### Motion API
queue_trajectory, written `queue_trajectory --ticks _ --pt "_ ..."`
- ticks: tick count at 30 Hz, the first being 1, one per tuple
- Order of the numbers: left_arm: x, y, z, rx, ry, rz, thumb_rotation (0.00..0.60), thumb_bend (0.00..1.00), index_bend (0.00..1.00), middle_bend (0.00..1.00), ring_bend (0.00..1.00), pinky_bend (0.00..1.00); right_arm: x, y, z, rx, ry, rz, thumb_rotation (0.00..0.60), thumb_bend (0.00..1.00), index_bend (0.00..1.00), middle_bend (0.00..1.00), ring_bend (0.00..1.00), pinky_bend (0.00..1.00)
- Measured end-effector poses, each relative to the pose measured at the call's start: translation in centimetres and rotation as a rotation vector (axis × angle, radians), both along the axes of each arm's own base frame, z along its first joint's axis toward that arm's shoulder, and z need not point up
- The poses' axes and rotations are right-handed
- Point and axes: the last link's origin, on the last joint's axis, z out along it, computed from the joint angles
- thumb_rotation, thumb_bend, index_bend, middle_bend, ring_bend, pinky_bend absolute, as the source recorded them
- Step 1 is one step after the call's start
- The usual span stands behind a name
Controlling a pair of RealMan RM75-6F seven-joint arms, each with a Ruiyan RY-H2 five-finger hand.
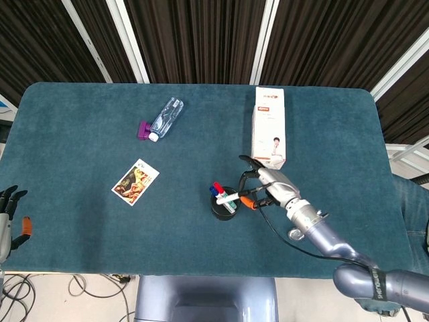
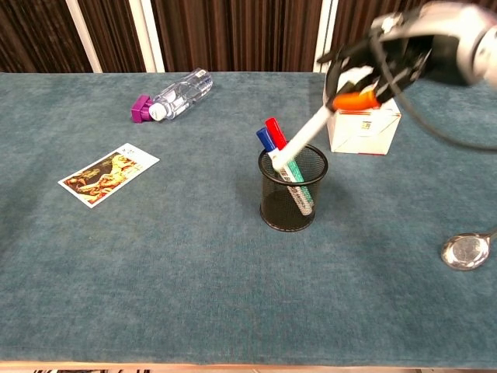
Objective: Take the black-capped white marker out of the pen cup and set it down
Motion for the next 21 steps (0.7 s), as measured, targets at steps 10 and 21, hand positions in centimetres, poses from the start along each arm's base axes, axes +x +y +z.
queue_trajectory --ticks 10,21 --pt "0.0 0.0 0.1 0.004 0.001 0.000 0.600 0.53 0.17 0.09 0.09 0.11 0.4 -0.6 7.1 -0.107 0.010 0.004 0.600 0.47 0.61 0.00 0.00 0.18" --pt "0.0 0.0 0.1 0.006 0.002 0.002 0.600 0.53 0.18 0.09 0.09 0.11 -3.4 -0.6 6.0 -0.025 0.094 -0.073 0.600 0.47 0.61 0.00 0.00 0.18"
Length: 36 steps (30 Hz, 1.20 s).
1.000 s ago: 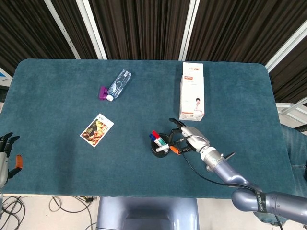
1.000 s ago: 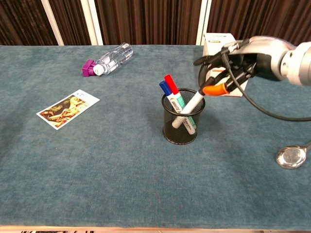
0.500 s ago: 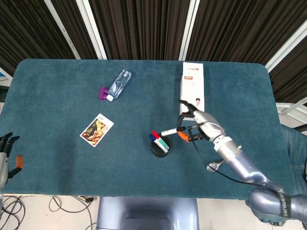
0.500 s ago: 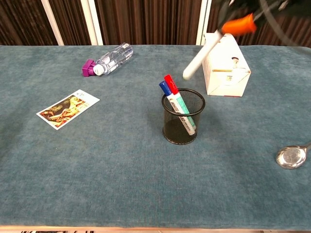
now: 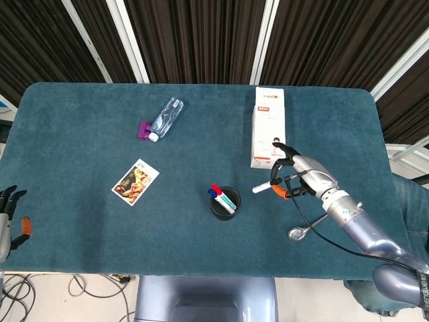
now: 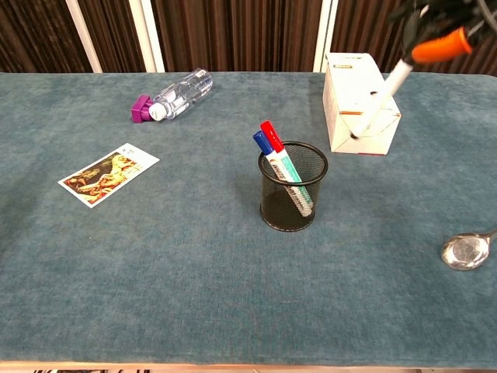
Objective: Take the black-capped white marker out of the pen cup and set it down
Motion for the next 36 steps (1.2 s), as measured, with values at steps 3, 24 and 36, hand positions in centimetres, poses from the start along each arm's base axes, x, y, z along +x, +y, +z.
queue_trajectory --ticks 3,24,36 --pt "-0.1 0.0 0.0 0.002 -0.002 0.004 0.600 0.53 0.18 0.09 0.09 0.11 -0.9 -0.5 -1.1 0.001 0.000 -0.017 0.600 0.47 0.61 0.00 0.00 0.18" --pt "-0.1 0.1 0.1 0.002 -0.008 0.007 0.600 0.53 0.18 0.09 0.09 0.11 -3.0 -3.1 -6.3 -0.163 0.123 -0.065 0.600 0.45 0.59 0.00 0.00 0.18" --pt "-0.1 0.1 0.1 0.006 -0.007 0.008 0.600 0.53 0.18 0.09 0.09 0.11 -3.5 -2.2 -5.8 -0.065 0.216 -0.080 0.600 0.32 0.08 0.00 0.00 0.18"
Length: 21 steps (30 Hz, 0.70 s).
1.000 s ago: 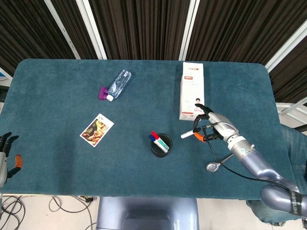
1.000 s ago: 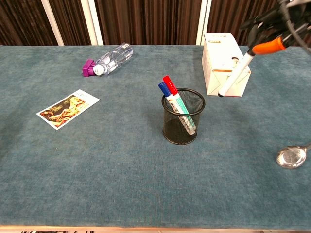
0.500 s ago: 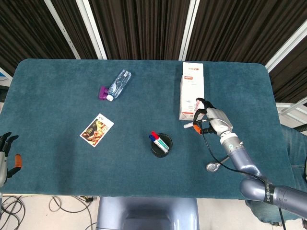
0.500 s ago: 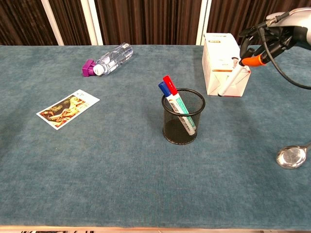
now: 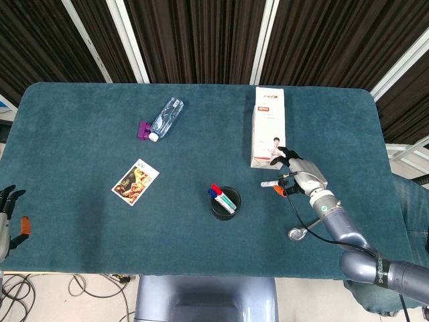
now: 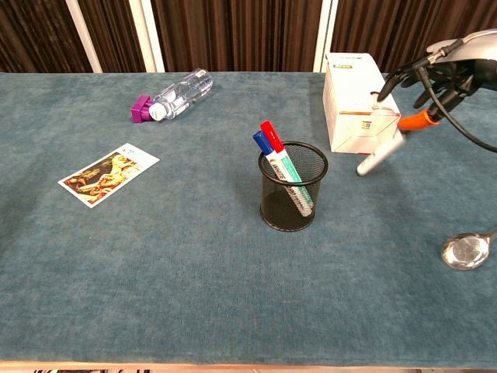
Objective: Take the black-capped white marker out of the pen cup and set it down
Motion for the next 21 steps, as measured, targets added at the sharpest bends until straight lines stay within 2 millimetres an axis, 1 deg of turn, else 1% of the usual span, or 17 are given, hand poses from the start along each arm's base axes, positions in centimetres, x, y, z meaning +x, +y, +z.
queue_trajectory --ticks 5,8,10,13,17,21 --pt "0.0 0.0 0.0 0.001 0.000 -0.001 0.600 0.53 0.18 0.09 0.09 0.11 0.5 0.6 0.6 0.024 0.015 -0.003 0.600 0.32 0.08 0.00 0.00 0.18" --pt "0.0 0.0 0.0 0.002 -0.001 -0.001 0.600 0.53 0.18 0.09 0.09 0.11 1.0 0.9 1.6 0.005 0.014 0.010 0.600 0.32 0.08 0.00 0.00 0.18" --pt "0.0 0.0 0.0 0.003 -0.001 -0.002 0.600 0.53 0.18 0.09 0.09 0.11 1.2 1.1 2.5 -0.026 0.018 0.027 0.600 0.32 0.05 0.00 0.00 0.18" --pt "0.0 0.0 0.0 0.003 0.001 -0.004 0.600 0.53 0.18 0.09 0.09 0.11 1.2 1.2 3.5 -0.070 0.018 0.044 0.600 0.29 0.00 0.00 0.00 0.18" --pt "0.1 0.0 0.1 0.008 0.003 -0.008 0.600 0.53 0.18 0.09 0.09 0.11 0.7 1.8 5.0 -0.157 0.012 0.069 0.600 0.27 0.00 0.00 0.00 0.18" --pt "0.0 0.0 0.1 0.012 0.003 -0.005 0.600 0.53 0.18 0.09 0.09 0.11 -0.8 3.0 6.6 -0.267 0.041 0.100 0.600 0.26 0.00 0.00 0.00 0.18"
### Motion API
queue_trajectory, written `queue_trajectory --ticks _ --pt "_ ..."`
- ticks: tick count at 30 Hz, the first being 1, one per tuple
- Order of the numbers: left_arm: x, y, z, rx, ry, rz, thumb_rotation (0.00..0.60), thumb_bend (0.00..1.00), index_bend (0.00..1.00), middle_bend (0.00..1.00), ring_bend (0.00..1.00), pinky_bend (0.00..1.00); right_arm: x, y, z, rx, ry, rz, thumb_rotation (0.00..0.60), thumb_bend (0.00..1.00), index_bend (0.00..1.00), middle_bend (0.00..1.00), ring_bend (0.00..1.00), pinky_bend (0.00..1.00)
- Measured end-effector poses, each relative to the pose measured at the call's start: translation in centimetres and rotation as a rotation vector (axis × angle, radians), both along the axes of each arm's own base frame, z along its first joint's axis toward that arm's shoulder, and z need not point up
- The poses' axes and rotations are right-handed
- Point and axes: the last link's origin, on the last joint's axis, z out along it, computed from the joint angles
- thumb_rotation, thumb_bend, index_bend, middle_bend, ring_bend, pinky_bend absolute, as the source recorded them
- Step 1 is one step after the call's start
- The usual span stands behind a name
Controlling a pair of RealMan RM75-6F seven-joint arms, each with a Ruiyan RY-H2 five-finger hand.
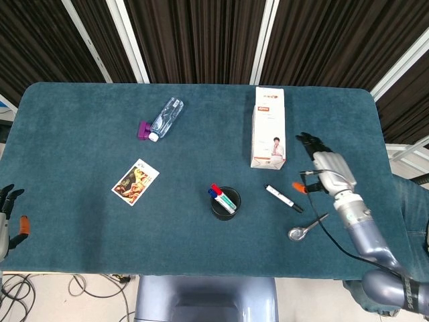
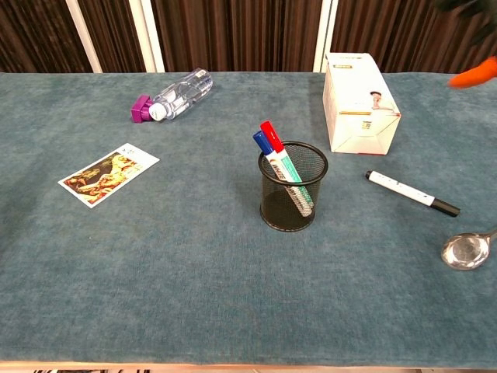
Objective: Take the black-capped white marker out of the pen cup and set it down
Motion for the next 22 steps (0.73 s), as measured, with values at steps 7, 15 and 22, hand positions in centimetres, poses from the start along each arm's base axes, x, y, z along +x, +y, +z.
queue_trajectory --ticks 7,15,22 --pt "0.1 0.0 -0.2 -0.004 0.004 -0.002 0.600 0.53 0.17 0.09 0.09 0.11 -5.0 5.5 1.5 -0.168 0.109 -0.007 0.600 0.26 0.00 0.00 0.00 0.18" --pt "0.2 -0.1 -0.4 -0.007 0.009 -0.001 0.600 0.53 0.17 0.09 0.09 0.11 -10.0 12.4 -0.3 -0.214 0.203 -0.045 0.600 0.26 0.00 0.00 0.00 0.18" --pt "0.1 -0.2 -0.3 -0.015 0.011 0.002 0.600 0.53 0.17 0.09 0.09 0.11 -11.4 14.7 -1.5 -0.235 0.258 -0.048 0.600 0.26 0.00 0.00 0.00 0.18"
